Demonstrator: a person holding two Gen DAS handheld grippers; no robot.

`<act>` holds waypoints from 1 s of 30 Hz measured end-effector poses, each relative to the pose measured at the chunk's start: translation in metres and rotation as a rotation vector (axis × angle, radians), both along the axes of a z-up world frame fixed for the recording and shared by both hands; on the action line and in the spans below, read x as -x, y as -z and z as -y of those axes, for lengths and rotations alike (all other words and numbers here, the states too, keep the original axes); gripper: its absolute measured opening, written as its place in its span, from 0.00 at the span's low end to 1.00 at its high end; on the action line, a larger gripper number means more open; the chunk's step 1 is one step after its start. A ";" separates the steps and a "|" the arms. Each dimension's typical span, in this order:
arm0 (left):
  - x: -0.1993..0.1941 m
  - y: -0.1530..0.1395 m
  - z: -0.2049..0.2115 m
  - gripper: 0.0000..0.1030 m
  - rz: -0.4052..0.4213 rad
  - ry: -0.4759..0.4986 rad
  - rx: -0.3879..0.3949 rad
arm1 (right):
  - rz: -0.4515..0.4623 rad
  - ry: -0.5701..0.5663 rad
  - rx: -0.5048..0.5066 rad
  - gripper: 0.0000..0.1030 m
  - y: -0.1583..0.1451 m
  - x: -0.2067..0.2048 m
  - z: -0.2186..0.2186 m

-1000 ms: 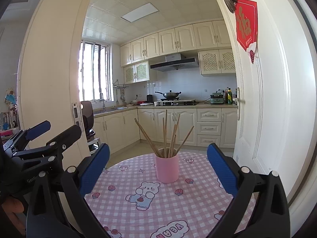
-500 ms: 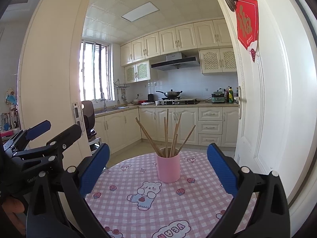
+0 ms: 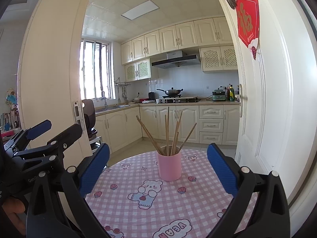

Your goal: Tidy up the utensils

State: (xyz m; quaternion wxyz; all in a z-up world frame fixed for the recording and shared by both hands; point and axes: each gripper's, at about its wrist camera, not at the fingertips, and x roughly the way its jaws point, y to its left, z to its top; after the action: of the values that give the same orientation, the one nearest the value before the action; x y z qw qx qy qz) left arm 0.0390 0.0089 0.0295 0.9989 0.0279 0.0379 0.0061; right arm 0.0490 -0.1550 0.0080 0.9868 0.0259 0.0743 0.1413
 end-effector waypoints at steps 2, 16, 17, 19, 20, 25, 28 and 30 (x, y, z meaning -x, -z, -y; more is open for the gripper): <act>-0.001 0.000 0.000 0.94 -0.001 -0.001 0.000 | -0.001 -0.001 0.000 0.92 0.000 0.000 0.000; -0.005 0.003 0.002 0.94 -0.010 -0.005 -0.004 | -0.013 -0.001 -0.006 0.92 0.004 -0.002 0.000; -0.005 0.004 0.002 0.94 -0.010 -0.005 -0.005 | -0.014 -0.001 -0.007 0.92 0.004 -0.002 0.000; -0.005 0.004 0.002 0.94 -0.011 -0.006 -0.005 | -0.016 -0.001 -0.008 0.92 0.005 -0.002 0.000; -0.005 0.004 0.003 0.94 -0.011 -0.006 -0.005 | -0.016 -0.001 -0.008 0.92 0.005 -0.002 0.000; -0.006 0.005 0.003 0.94 -0.013 -0.007 -0.006 | -0.020 -0.001 -0.009 0.92 0.006 -0.003 0.001; -0.007 0.008 0.002 0.94 -0.018 -0.008 -0.006 | -0.025 -0.001 -0.010 0.92 0.007 -0.005 0.001; -0.008 0.009 0.002 0.94 -0.020 -0.009 -0.007 | -0.029 -0.002 -0.013 0.92 0.009 -0.006 0.001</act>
State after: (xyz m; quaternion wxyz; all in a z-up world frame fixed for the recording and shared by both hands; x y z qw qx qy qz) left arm 0.0474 0.0065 0.0202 0.9983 0.0315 0.0479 0.0106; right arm 0.0551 -0.1556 -0.0007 0.9853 0.0343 0.0877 0.1425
